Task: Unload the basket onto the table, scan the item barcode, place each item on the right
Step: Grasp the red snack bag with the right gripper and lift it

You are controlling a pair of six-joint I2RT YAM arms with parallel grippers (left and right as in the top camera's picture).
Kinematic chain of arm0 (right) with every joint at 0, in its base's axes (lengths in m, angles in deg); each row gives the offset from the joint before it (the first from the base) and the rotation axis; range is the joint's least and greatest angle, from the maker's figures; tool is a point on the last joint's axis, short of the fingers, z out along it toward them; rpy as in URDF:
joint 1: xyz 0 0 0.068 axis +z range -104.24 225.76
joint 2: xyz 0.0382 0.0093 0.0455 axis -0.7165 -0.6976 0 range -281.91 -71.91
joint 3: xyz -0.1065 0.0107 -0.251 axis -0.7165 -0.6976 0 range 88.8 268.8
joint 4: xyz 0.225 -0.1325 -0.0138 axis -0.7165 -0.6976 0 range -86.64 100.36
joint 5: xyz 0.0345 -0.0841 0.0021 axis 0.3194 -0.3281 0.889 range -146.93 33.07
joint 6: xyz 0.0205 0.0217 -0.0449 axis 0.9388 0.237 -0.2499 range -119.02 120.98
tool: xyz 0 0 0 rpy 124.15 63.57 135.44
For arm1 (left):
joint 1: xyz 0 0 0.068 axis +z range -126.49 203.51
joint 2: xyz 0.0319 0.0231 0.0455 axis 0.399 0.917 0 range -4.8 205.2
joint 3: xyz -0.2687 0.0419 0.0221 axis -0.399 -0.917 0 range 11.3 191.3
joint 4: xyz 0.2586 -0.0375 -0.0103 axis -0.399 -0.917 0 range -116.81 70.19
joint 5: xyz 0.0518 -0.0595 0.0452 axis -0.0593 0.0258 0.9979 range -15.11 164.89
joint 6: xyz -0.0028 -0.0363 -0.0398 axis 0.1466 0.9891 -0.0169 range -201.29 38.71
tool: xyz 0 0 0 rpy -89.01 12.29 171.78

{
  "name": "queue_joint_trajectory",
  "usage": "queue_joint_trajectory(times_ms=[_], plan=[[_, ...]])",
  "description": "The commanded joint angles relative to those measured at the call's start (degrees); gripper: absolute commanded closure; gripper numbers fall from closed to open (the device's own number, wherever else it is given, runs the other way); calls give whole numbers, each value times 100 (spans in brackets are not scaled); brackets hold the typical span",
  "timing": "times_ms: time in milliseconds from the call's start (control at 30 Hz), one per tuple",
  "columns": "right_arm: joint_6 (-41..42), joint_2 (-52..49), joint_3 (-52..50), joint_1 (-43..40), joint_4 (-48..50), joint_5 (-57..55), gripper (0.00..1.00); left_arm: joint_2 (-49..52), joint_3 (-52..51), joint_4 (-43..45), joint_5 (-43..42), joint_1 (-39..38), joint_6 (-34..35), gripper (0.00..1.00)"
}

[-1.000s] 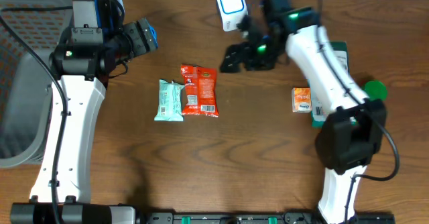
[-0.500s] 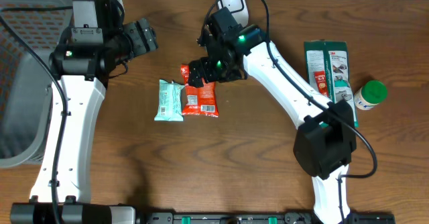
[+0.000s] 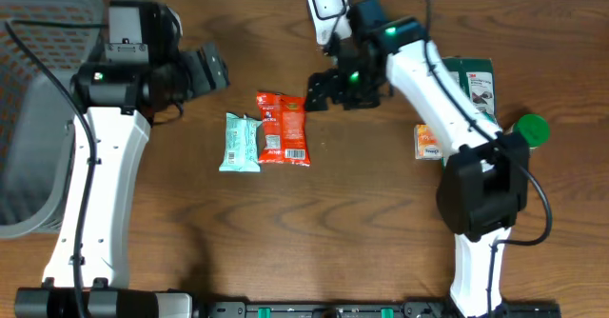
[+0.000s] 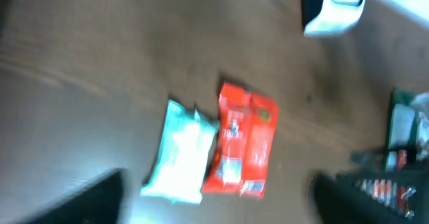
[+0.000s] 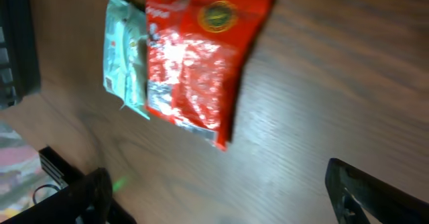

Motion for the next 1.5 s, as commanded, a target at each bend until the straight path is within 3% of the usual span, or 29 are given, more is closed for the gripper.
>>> queue_joint_trajectory(times_ms=[0, 67, 133, 533, 1000, 1467], plan=[[-343, -28, -37, -96, -4, 229, 2, 133, -369, -107, -149, -232, 13, 61], [-332, -28, -39, -129, 55, 234, 1, 223, -590, 26, -116, -389, 11, 81], [-308, -28, -39, -142, 129, 232, 1, 352, -870, 350, -105, -597, 11, 92], [-140, -461, -160, -138, 282, 629, 7, 1591, -1141, 1115, -105, -1252, 13, 93], [-201, -752, -1294, -133, 1838, 1615, 14, 2618, -1141, 1303, -109, -1257, 37, 92], [-197, -752, -2476, 37, 3506, 2597, 20, 2771, -1141, 1303, -286, -1294, 33, 92]])
